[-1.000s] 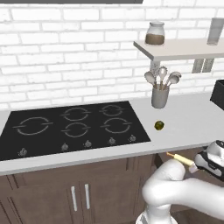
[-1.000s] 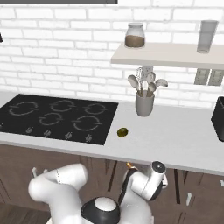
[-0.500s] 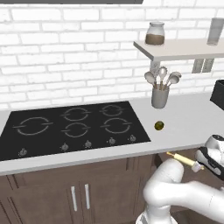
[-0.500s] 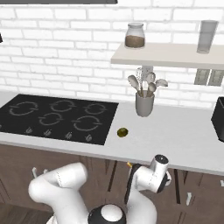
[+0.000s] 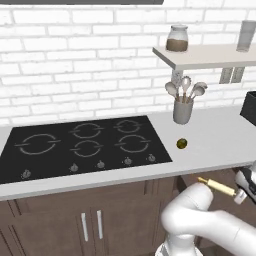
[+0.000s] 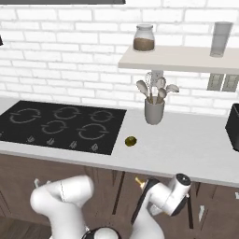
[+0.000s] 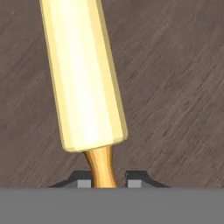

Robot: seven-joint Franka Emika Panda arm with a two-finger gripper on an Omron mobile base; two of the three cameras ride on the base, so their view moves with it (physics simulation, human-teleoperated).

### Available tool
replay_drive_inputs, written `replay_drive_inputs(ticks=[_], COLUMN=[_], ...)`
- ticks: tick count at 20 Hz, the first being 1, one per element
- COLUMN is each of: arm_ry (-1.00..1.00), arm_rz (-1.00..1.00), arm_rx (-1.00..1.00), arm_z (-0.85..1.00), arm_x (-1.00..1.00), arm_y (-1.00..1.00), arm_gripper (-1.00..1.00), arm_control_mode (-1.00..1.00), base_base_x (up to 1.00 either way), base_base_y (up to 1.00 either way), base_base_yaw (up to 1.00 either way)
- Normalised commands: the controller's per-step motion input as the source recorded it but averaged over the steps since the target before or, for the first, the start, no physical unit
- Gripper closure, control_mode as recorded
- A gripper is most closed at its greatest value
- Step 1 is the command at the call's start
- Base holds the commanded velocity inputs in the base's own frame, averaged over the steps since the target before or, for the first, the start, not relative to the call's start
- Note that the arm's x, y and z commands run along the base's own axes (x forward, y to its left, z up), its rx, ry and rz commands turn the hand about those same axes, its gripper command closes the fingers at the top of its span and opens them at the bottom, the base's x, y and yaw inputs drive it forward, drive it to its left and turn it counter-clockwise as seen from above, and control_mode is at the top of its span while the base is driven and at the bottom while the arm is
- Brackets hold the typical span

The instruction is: Pick the rolling pin from the drawer and place it on the counter.

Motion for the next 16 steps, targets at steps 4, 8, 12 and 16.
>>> replay_drive_inputs(ticks=[4,8,12,16], arm_ry=[-0.33,-0.04,0.0,0.0], arm_rz=[0.17,0.16,0.19,0.21], arm_rx=[0.18,0.1,0.06,0.04], arm_z=[0.92,1.0,1.0,1.0], arm_x=[-0.46,-0.55,-0.04,0.11], arm_y=[-0.21,-0.06,0.0,0.03], arm_gripper=[1.0,1.0,1.0,1.0], arm_control_mode=[-1.0,-1.0,-1.0,-1.0], base_base_x=[0.0,0.0,0.0,0.0], base_base_y=[0.0,0.0,0.0,0.0], base_base_yaw=[0.0,0.0,0.0,0.0])
